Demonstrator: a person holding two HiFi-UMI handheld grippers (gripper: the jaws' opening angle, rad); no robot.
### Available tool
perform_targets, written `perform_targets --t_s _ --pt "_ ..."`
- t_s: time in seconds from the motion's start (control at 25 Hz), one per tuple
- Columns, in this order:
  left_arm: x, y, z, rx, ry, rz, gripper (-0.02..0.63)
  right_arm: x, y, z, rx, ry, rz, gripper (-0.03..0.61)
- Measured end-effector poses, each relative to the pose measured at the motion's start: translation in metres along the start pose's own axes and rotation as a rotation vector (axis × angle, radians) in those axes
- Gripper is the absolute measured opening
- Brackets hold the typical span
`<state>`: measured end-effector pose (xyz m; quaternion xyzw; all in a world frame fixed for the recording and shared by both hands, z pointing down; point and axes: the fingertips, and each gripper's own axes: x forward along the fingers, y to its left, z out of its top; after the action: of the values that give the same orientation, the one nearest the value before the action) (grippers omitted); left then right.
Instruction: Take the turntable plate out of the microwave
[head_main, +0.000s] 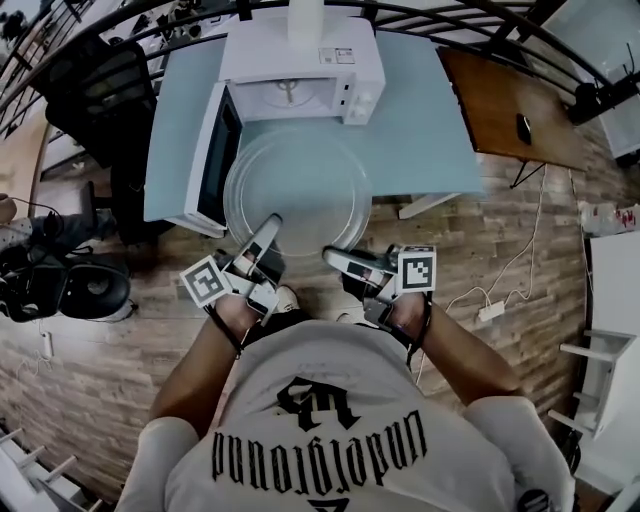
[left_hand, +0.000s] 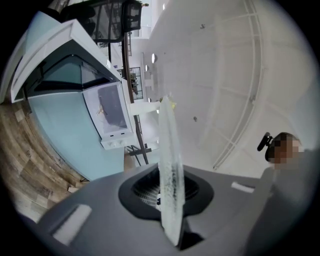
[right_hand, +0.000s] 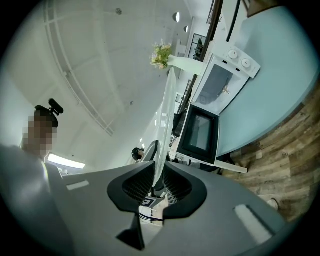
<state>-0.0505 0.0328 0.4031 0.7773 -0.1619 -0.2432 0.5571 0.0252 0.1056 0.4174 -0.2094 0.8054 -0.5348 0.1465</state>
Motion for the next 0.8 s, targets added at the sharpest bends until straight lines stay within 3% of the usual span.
perform_targets --t_s 0.8 --pt "-0.013 -0.039 -0.174 0.005 -0.116 0.042 0.078 -0.153 0.027 -0.079 0.026 0.097 0.069 0.055"
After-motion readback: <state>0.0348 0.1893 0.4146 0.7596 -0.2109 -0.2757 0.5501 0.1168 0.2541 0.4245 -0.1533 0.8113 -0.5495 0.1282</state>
